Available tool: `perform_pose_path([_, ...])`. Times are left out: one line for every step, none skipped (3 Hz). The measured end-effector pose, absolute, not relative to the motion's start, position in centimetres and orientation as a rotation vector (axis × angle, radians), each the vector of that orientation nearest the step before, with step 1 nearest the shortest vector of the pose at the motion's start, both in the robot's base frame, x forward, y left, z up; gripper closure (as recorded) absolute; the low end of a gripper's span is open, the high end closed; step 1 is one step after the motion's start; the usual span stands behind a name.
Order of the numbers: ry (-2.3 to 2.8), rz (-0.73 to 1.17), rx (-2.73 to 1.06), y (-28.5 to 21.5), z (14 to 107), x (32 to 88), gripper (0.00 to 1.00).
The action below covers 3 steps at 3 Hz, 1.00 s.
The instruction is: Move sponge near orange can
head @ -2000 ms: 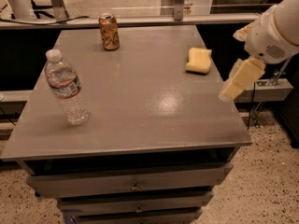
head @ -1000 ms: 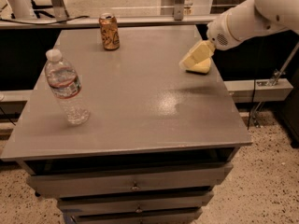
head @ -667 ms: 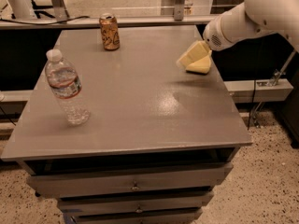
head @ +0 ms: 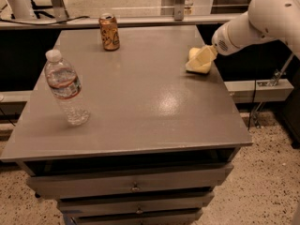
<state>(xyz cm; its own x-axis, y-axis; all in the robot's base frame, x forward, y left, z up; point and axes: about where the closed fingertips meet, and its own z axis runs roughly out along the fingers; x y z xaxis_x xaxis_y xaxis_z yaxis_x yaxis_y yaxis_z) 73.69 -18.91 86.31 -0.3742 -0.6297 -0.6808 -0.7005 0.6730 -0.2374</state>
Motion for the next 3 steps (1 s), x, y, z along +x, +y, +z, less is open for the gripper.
perform_pose_path([2.137, 0.108, -0.992, -20.3, 85.2, 73.7, 0.00])
perform_pose_path([2.168, 0.120, -0.971, -21.0, 84.2, 73.4, 0.18])
perform_pose_path([2.194, 0.131, -0.955, -21.4, 83.3, 73.0, 0.42])
